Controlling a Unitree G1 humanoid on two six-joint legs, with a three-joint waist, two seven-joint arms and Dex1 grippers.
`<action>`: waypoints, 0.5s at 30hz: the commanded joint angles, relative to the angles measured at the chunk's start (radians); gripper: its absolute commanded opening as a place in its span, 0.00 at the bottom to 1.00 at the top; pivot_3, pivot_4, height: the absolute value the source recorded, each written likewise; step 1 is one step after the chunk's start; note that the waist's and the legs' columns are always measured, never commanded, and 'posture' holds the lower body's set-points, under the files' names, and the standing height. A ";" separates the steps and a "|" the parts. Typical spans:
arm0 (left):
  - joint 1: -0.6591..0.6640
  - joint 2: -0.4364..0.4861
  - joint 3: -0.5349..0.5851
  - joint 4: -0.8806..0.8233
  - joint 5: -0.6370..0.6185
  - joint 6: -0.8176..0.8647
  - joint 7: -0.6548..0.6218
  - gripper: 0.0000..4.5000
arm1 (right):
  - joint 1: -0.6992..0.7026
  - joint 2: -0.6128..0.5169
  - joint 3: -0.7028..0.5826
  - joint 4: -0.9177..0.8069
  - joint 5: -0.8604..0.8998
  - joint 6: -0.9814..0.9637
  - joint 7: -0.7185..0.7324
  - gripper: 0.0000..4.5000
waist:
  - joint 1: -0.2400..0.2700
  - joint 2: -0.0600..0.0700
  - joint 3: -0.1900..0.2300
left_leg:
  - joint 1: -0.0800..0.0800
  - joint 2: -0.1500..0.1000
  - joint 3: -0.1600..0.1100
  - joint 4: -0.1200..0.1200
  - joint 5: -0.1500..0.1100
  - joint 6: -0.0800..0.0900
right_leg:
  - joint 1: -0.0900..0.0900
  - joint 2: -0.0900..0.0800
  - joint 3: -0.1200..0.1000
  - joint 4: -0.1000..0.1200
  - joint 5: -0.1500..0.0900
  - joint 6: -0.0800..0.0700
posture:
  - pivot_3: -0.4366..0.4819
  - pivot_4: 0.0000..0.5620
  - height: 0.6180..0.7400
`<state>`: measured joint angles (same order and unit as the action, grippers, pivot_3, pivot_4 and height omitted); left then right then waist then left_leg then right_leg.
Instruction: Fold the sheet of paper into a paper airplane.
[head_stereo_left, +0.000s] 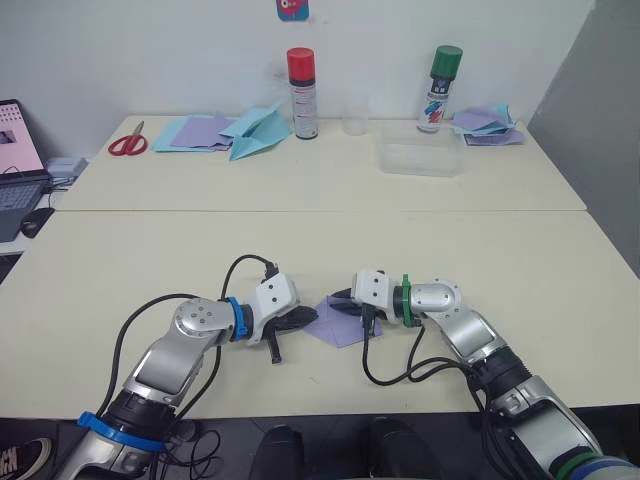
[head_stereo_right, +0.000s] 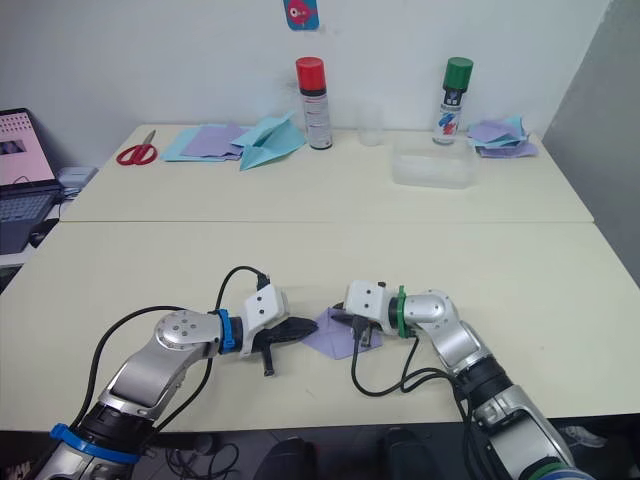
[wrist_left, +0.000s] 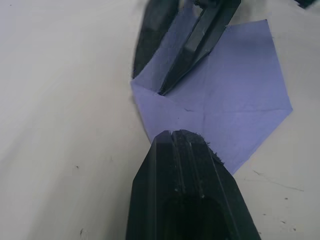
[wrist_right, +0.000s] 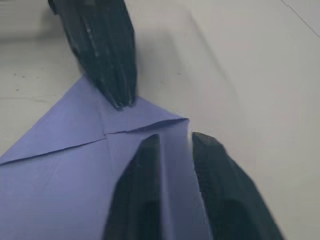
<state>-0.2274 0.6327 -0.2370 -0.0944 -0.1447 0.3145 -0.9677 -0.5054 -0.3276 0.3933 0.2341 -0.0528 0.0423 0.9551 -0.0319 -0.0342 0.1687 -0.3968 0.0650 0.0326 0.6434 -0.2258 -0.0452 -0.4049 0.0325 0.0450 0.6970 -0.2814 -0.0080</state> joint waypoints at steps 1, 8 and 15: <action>0.051 0.008 -0.037 0.069 0.045 0.007 0.008 0.00 | 0.014 -0.045 -0.055 -0.082 0.039 0.039 0.013 0.54 | 0.000 0.000 0.000 | 0.000 0.000 0.000 0.000 0.000 0.000 | 0.000 0.000 0.000 0.000 0.000 0.000 | 0.48 0.27 1.00; 0.076 -0.003 -0.027 0.081 0.046 -0.009 0.042 0.00 | 0.038 -0.075 -0.146 -0.274 0.204 0.114 0.057 0.85 | 0.000 0.001 -0.001 | 0.001 0.000 0.000 0.000 0.000 0.000 | 0.000 0.000 0.000 0.000 0.000 0.000 | 0.48 0.27 1.00; 0.064 -0.003 -0.028 0.079 0.042 -0.008 0.043 0.00 | 0.084 -0.040 -0.068 -0.316 0.180 0.127 0.033 0.59 | 0.000 0.002 -0.003 | 0.001 0.000 0.000 -0.001 0.000 0.000 | 0.000 0.000 0.000 0.000 0.000 0.000 | 0.48 0.27 1.00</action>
<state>-0.1947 0.6227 -0.2293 -0.0850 -0.1457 0.2703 -0.9272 -0.4248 -0.3775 0.3043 -0.0712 0.1372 0.1759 1.0017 -0.0323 -0.0317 0.1660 -0.3955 0.0652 0.0326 0.6427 -0.2258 -0.0452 -0.4046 0.0324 0.0452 0.6970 -0.2814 -0.0079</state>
